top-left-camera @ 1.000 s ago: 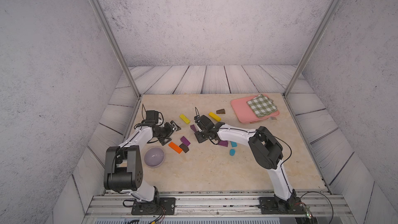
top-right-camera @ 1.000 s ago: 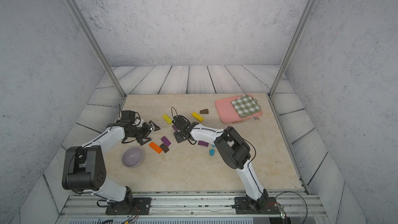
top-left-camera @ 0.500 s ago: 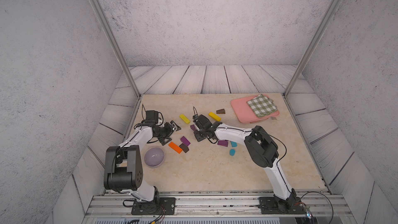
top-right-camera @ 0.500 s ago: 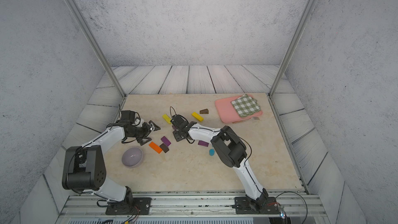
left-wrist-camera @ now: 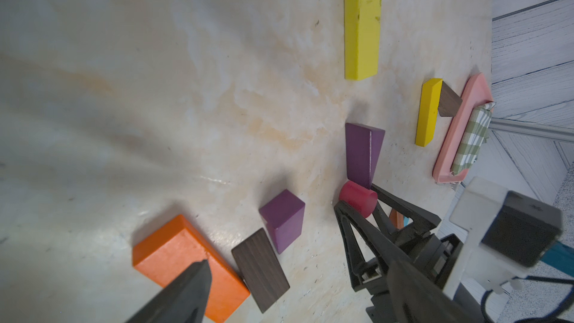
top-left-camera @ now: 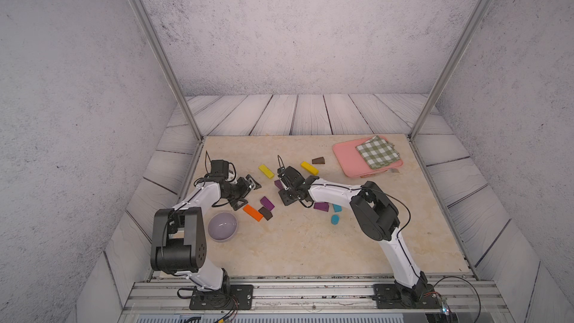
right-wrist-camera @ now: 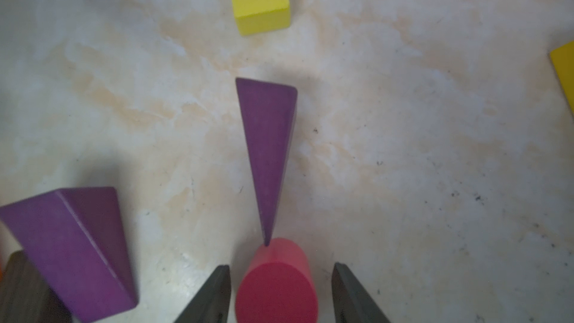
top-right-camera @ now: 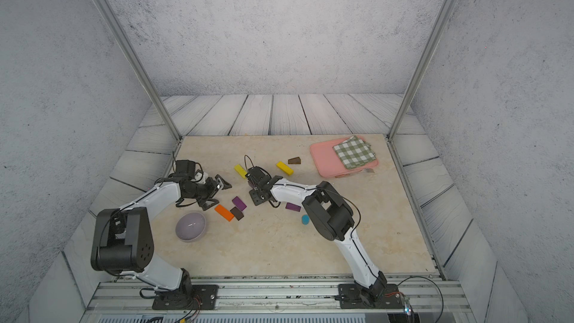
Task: Assemble a small pinwheel with building blocks
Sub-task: Assemble the building block at the center of the board, then pick up the building block from the center of the board.
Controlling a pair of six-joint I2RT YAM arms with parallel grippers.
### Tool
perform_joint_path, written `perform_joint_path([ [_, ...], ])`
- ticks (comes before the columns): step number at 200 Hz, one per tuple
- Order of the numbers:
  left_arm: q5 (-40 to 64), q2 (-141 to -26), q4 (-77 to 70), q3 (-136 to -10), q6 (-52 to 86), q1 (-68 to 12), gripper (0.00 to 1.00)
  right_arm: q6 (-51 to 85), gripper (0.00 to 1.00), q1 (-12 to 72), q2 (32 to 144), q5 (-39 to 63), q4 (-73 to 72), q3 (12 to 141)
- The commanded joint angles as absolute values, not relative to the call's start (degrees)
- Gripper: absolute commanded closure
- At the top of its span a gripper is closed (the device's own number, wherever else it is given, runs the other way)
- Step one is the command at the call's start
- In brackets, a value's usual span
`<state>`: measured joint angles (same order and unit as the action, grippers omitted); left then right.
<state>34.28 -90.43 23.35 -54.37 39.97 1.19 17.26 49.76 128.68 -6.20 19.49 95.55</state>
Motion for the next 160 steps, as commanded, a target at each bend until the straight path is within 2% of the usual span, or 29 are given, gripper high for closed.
perform_joint_path([
  [1,34.12,-90.24,23.70,-53.83,38.53,1.45,0.04,16.88,0.39,49.86,126.58,-7.53,22.12,96.53],
  [24,31.12,-88.85,25.33,-53.97,37.68,0.73,0.04,16.78,0.31,49.84,121.16,-8.42,23.26,94.77],
  [42,29.57,-88.58,26.37,-54.40,36.99,-0.26,0.04,16.50,0.28,49.85,115.80,-8.89,23.51,91.45],
  [74,23.00,-89.45,31.55,-57.45,34.62,-6.18,0.04,16.48,0.19,49.51,104.93,-10.73,23.23,80.63],
  [88,20.54,-90.78,33.48,-59.17,33.62,-8.49,0.09,16.77,0.18,48.85,100.18,-11.60,24.07,75.59],
  [105,18.83,-92.84,34.89,-60.99,32.47,-10.15,0.20,17.01,0.18,46.86,94.88,-10.22,24.88,69.13],
  [124,17.18,-94.43,36.22,-62.58,31.73,-11.39,0.26,17.35,0.22,43.19,90.97,-7.16,25.82,63.72],
  [143,14.86,-94.68,37.43,-63.60,31.55,-12.83,0.26,19.25,0.36,38.71,89.33,-4.29,26.73,60.75],
  [160,13.55,-93.85,38.05,-64.16,31.53,-13.68,0.18,20.38,0.39,36.08,89.74,-0.39,26.59,60.31],
])
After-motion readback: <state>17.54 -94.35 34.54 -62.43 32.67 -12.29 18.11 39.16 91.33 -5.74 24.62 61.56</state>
